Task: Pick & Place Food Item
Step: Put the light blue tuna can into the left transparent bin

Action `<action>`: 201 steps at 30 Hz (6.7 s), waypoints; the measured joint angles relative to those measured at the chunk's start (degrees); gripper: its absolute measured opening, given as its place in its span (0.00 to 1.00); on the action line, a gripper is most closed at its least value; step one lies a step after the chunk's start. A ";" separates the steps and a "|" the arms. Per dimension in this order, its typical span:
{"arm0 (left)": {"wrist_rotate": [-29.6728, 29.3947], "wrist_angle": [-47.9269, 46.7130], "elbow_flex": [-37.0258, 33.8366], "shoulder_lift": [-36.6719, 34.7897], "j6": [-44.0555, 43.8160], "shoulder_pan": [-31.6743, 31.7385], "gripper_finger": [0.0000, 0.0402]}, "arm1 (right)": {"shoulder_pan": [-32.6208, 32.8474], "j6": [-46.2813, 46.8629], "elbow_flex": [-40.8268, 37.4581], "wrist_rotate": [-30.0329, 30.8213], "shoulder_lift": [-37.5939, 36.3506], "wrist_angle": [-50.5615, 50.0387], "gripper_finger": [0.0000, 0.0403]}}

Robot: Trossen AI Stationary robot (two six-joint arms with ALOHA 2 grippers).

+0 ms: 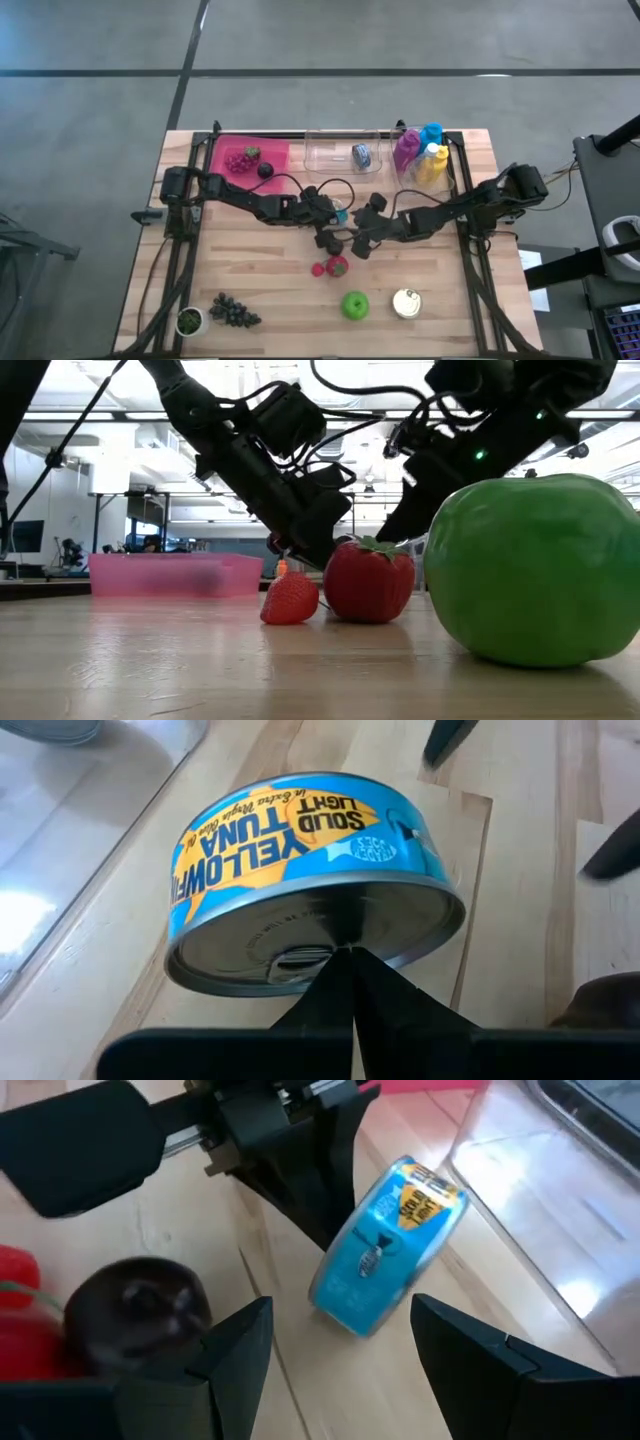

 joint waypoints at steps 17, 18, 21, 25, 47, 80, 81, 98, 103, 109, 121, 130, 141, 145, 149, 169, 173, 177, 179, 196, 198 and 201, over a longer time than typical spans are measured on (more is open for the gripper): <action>0.02 -0.40 0.00 0.00 1.32 -0.04 0.00 | 0.00 4.32 0.31 6.06 4.10 6.37 0.58; 0.02 -0.40 0.00 0.00 1.33 -0.04 0.00 | -0.03 4.88 0.31 6.07 4.38 6.35 0.58; 0.02 -0.38 0.00 0.00 1.35 -0.04 0.00 | -0.11 6.38 0.31 6.14 5.41 6.61 0.58; 0.04 -0.38 0.00 0.00 1.51 -0.04 0.00 | -0.58 6.40 0.33 6.19 6.37 7.88 0.58; 0.07 -1.84 0.00 -0.50 1.68 -0.05 0.00 | -1.92 6.21 0.33 6.18 7.14 8.80 0.58; -8.36 -15.94 -10.57 -31.24 3.26 -9.76 0.00 | -1.88 6.14 0.33 6.14 7.05 8.34 0.58; -8.36 -14.61 -11.92 -32.69 3.21 -9.75 0.00 | -1.88 6.14 0.33 6.14 7.05 8.34 0.58; -8.33 -9.31 -21.70 -44.28 4.52 -9.75 0.00 | -1.88 6.14 0.33 6.10 7.05 8.79 0.58; -8.33 -9.38 -21.70 -44.28 4.52 -9.75 0.00 | -1.88 6.14 0.33 6.10 7.05 8.84 0.58; -8.33 -9.38 -21.70 -44.28 4.52 -9.75 0.00 | -1.88 6.16 0.33 6.10 7.05 9.36 0.58; -8.33 -9.43 -21.70 -44.28 4.50 -9.73 0.00 | -1.88 6.58 0.33 6.10 7.05 9.37 0.58; -8.33 -9.45 -21.68 -44.28 4.50 -9.68 0.00 | -1.88 6.77 0.33 6.10 7.05 9.36 0.58; -8.31 -9.47 -21.66 -44.28 4.48 -9.70 0.00 | -1.92 10.97 0.33 11.49 7.05 9.34 0.58; -8.31 -9.47 -21.66 -44.28 4.48 -9.70 0.00 | -1.81 10.95 0.33 11.80 7.05 9.43 0.62; -8.31 -9.47 -21.66 -44.28 4.48 -9.70 0.00 | -1.47 10.82 0.33 11.60 7.07 9.49 0.69; -8.31 -9.47 -21.66 -44.28 4.46 -9.70 0.00 | -4.13 6.15 0.33 12.76 16.25 23.25 0.94; -8.31 -9.52 -21.66 -44.28 4.46 -9.74 0.00 | -4.51 4.85 0.62 13.59 18.67 26.61 0.94; -8.31 -9.67 -21.66 -44.28 4.46 -9.75 0.00 | -4.61 1.39 2.09 14.17 20.79 27.77 0.94; -8.31 -9.96 -21.66 -44.28 4.46 -9.75 0.00 | -4.65 1.29 2.62 14.77 21.71 27.79 0.93; -8.29 -10.98 -21.64 -44.28 4.45 -9.73 0.00 | -4.68 -2.66 2.51 15.17 21.79 26.70 0.64; -8.28 -10.98 -21.64 -44.28 4.44 -9.73 0.00 | -4.63 -3.13 2.47 15.17 21.89 26.74 0.59; -8.28 -11.00 -21.64 -44.28 4.46 -9.73 0.00 | -4.63 -2.89 2.47 15.12 21.89 26.72 0.51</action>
